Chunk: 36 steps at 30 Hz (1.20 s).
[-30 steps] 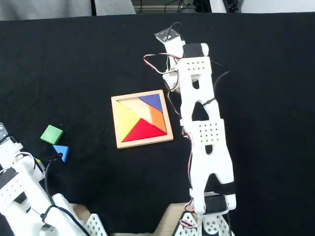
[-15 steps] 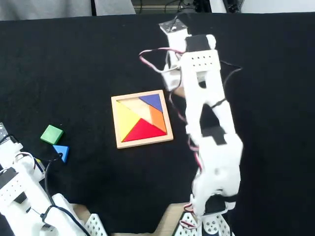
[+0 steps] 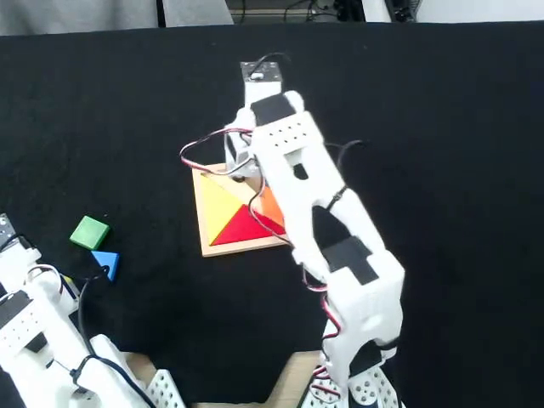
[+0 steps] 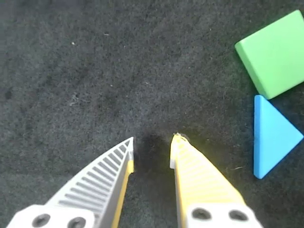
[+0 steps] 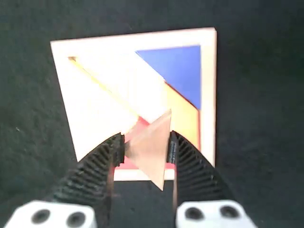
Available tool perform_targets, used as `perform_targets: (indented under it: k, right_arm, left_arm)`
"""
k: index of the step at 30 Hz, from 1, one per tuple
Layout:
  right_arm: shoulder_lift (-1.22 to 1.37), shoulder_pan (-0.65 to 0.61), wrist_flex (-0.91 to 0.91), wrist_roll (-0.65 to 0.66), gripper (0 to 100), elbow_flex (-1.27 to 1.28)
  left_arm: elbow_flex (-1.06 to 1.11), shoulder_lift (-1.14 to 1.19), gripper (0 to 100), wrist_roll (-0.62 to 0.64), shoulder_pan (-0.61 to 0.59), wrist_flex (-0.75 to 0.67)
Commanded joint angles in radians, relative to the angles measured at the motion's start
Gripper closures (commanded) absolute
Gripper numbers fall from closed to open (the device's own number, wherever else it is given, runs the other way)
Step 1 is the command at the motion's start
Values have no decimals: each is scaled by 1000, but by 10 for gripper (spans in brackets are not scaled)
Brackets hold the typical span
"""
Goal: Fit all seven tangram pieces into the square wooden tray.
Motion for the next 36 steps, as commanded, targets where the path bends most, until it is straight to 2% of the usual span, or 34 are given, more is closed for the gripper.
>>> perform_targets:
  k: [1, 18, 24, 33, 36]
  right_arm:
    - [8, -25, -54, -63, 935, 1]
    - [145, -25, -60, -80, 933, -2]
    - [145, -25, -60, 84, 931, -4]
    - [147, -25, -57, 100, 924, -13]
    - [147, -25, -54, 129, 851, -12]
  left_arm:
    - [-10, -15, 863, 3, 2, -11]
    - [-10, -15, 863, 3, 2, -11]
    - [-10, -15, 863, 3, 2, -11]
    - [-10, -15, 863, 3, 2, -11]
    - [-10, -15, 863, 3, 2, -11]
